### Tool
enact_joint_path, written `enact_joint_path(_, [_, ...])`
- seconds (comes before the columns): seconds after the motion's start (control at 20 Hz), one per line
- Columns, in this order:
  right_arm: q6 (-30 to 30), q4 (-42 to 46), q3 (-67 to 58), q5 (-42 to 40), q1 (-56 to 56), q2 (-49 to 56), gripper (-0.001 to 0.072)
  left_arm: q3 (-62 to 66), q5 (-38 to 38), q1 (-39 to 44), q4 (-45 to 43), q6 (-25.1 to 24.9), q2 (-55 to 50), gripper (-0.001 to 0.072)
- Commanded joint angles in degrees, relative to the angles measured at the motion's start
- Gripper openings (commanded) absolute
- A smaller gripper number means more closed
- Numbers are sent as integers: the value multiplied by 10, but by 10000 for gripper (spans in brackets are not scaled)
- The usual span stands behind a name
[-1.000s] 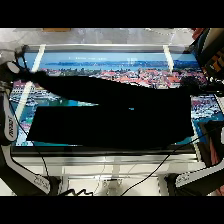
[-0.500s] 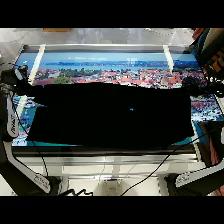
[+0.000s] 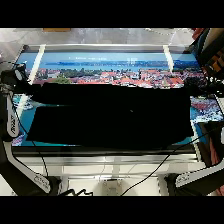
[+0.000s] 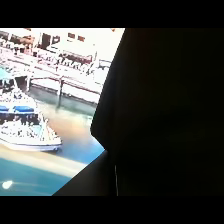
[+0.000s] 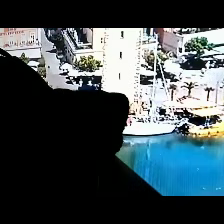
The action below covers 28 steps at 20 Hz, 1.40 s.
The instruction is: Fold the clothes and pants, and hang the long-sleeved shirts on hangers.
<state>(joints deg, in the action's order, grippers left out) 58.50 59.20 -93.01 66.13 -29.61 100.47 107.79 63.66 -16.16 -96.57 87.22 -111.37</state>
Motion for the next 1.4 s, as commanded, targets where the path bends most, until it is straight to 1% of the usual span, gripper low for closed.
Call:
enact_joint_path(0.0, [0,0,-1,-20,0,0,20,0,-6,0,-5,0,0,18])
enact_joint_path(0.05, [0,0,-1,-28,0,0,20,0,-4,0,-5,0,0,19])
enact_joint_path(0.1, [0,0,-1,-30,0,0,20,0,-1,0,-5,0,0,125])
enact_joint_path(0.15, [0,0,-1,-28,0,0,20,0,2,0,-5,0,0,427])
enact_joint_path(0.2, [0,0,-1,-26,0,0,32,0,5,0,-5,0,0,660])
enact_joint_path(0.25, [0,0,-1,-27,0,0,130,0,9,0,-5,0,0,689])
enact_joint_path(0.35, [0,0,-1,-28,0,0,506,0,28,0,-5,0,0,689])
enact_joint_path(0.4, [0,0,-1,-30,0,0,590,0,37,0,-5,0,0,689])
enact_joint_path(0.5, [2,2,-1,-22,0,-1,592,0,63,0,-5,0,0,689])
enact_joint_path(0.55, [14,10,-1,-14,0,-1,585,1,79,2,-5,0,2,689])
enact_joint_path(0.6, [36,26,-2,-3,0,-2,494,1,92,4,-9,0,6,689])
enact_joint_path(0.65, [75,55,-4,5,0,-6,344,2,97,5,-14,0,14,690])
enact_joint_path(0.7, [115,82,-8,10,0,-12,311,5,97,8,-22,-2,28,688])
enact_joint_path(0.75, [147,108,-15,20,0,-23,308,15,97,11,-25,-2,43,655])
enact_joint_path(0.8, [157,128,-23,34,0,-36,236,25,97,14,-24,-3,59,553])
enact_joint_path(0.85, [156,144,-32,54,0,-53,20,34,97,15,-24,-2,78,445])
enact_joint_path(0.9, [156,159,-38,66,0,-72,20,36,97,17,-23,-2,97,316])
enact_joint_path(0.95, [158,180,-40,75,0,-97,20,36,103,19,-21,-2,117,172])
enact_joint_path(1.0, [163,206,-40,87,0,-123,20,36,113,21,-16,-2,133,75])
enact_joint_path(1.05, [170,230,-39,105,-1,-146,20,36,128,22,-12,-2,148,35])
enact_joint_path(1.1, [172,249,-39,130,-4,-169,20,35,141,23,-4,-2,160,35])
enact_joint_path(1.2, [167,246,-31,168,-22,-209,19,31,147,22,26,-3,172,34])
enact_joint_path(1.25, [158,246,-21,188,-33,-232,19,31,157,22,44,-11,172,6])
enact_joint_path(1.35, [132,222,25,197,-60,-290,18,23,178,26,79,-35,172,7])
